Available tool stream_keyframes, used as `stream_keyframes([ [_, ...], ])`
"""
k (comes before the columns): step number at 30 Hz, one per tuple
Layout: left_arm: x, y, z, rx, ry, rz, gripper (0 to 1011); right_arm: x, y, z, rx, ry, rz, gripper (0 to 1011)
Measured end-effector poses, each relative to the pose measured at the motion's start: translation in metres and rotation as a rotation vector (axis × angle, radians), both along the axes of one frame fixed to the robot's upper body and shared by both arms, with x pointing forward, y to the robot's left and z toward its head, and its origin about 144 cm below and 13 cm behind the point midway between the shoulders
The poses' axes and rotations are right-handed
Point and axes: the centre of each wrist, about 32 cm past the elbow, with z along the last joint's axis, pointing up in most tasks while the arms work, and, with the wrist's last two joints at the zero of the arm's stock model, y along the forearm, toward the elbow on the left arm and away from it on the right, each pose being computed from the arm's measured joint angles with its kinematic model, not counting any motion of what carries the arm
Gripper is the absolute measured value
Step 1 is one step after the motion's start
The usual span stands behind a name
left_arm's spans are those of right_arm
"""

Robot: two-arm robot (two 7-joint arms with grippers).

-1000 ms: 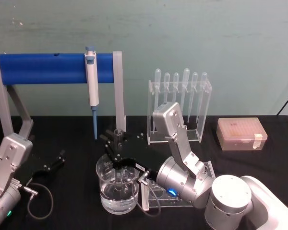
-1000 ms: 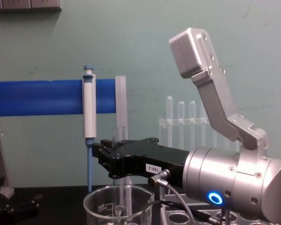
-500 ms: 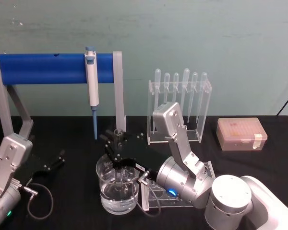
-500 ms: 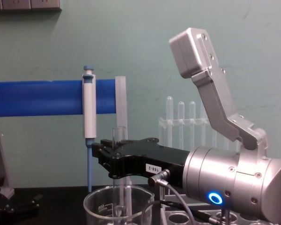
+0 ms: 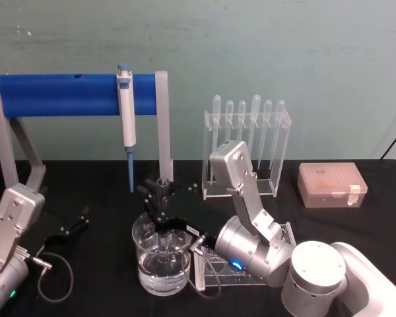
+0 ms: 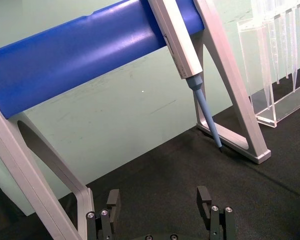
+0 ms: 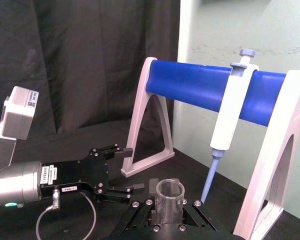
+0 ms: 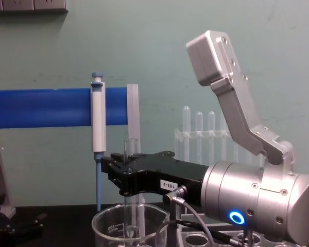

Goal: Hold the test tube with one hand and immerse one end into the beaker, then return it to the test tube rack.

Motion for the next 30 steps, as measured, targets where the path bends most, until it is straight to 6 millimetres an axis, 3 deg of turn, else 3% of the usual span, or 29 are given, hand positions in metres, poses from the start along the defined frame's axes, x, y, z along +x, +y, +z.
stream_keyframes([
  [20, 0.0, 0.0, 0.0, 0.0, 0.0, 0.0, 1000, 0.0, 0.0, 0.0, 0.001, 0.0, -0.001, 136],
  [30, 0.0, 0.0, 0.0, 0.0, 0.0, 0.0, 1000, -0.004, -0.003, 0.025, 0.022, -0.052, 0.011, 136],
])
